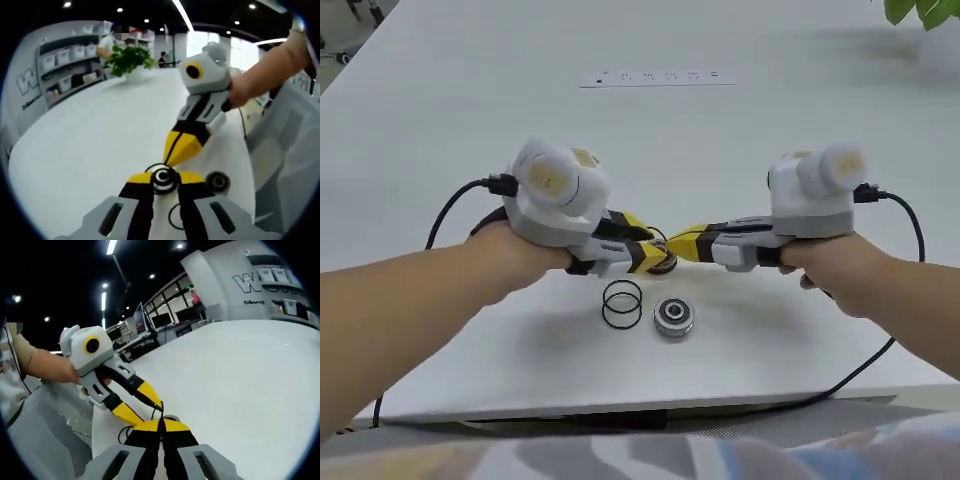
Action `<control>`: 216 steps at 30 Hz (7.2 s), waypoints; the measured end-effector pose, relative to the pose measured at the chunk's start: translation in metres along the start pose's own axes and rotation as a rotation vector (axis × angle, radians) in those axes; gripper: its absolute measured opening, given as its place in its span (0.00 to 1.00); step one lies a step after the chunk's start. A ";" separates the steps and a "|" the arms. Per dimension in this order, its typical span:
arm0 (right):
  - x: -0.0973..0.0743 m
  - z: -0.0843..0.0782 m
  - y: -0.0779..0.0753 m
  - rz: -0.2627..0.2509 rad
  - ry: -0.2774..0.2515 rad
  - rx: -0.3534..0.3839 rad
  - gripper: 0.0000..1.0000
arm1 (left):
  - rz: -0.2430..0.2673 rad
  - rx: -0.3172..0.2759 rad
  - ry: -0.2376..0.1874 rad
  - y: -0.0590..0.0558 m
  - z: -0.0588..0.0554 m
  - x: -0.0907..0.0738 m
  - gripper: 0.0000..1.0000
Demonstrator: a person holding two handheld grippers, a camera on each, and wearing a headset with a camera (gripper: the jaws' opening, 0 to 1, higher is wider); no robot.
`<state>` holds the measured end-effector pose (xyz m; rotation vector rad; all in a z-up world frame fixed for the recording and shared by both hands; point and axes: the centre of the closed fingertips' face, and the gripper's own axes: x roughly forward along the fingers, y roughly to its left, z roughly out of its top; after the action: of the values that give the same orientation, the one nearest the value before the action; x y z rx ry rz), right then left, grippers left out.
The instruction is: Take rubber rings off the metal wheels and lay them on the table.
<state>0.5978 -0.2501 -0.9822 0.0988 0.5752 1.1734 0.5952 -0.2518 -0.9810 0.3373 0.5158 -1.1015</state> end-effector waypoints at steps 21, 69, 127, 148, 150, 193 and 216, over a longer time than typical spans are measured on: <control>0.009 0.018 0.011 0.045 -0.034 0.005 0.00 | -0.008 0.004 -0.064 0.008 0.006 -0.043 0.40; 0.047 0.000 0.028 0.119 0.111 0.052 0.00 | 0.028 -0.068 -0.055 0.016 -0.043 -0.104 0.78; 0.006 0.013 -0.001 0.004 0.057 -0.104 0.37 | 0.004 -0.040 -0.043 0.015 -0.022 -0.091 0.73; -0.007 -0.007 -0.013 -0.018 0.085 -0.155 0.34 | -0.024 -0.034 -0.042 0.020 -0.013 -0.064 0.65; -0.006 -0.009 -0.013 -0.016 0.090 -0.160 0.33 | -0.026 -0.035 -0.043 0.020 -0.012 -0.061 0.64; 0.003 -0.031 -0.014 -0.032 0.121 -0.207 0.15 | -0.061 -0.054 -0.015 0.003 -0.008 0.000 0.39; 0.004 -0.032 -0.017 -0.044 0.121 -0.208 0.14 | -0.037 -0.008 0.032 0.003 -0.010 0.019 0.17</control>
<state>0.5973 -0.2604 -1.0173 -0.1628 0.5551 1.1949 0.6019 -0.2601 -0.9996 0.3400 0.5566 -1.1308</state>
